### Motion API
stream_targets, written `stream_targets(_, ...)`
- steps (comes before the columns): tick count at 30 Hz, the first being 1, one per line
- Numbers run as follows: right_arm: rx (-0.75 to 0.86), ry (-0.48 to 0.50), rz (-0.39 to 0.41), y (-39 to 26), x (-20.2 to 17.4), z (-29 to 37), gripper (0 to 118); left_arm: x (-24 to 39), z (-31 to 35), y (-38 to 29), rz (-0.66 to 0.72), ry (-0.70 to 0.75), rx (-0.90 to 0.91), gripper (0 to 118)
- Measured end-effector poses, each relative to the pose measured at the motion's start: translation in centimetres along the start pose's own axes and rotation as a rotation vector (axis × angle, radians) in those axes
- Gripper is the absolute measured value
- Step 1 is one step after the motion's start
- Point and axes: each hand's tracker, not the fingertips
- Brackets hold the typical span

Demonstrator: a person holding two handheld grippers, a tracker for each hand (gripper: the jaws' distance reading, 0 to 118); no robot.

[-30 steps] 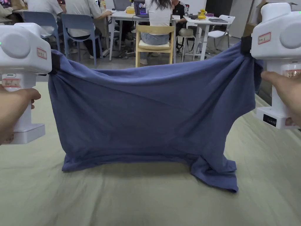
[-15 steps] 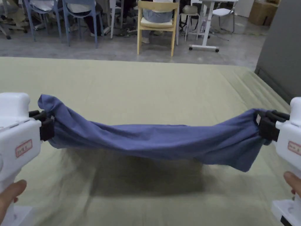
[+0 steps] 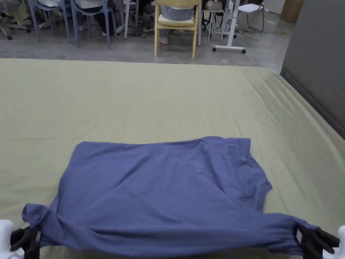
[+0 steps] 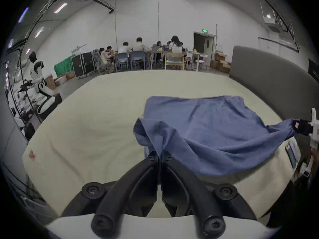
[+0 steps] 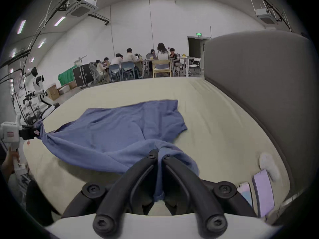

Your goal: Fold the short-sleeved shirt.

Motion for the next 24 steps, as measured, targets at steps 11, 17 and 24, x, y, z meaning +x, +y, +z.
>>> stream_targets(11,-0.199,-0.005,0.063,-7.0,-0.8,4.6,3,2.0,2.4,-6.6,-0.096,0.024,-0.179,0)
stream_targets(17,-0.322,0.105,-0.059,-4.4,-0.4,3.8,95,1.3,3.8,-5.5,-0.009,-0.056,-0.284,84)
stream_targets(24,-0.313,0.056,-0.053,-1.9,-1.7,6.5,3,2.4,12.5,-4.0,0.041,-0.027,-0.217,37)
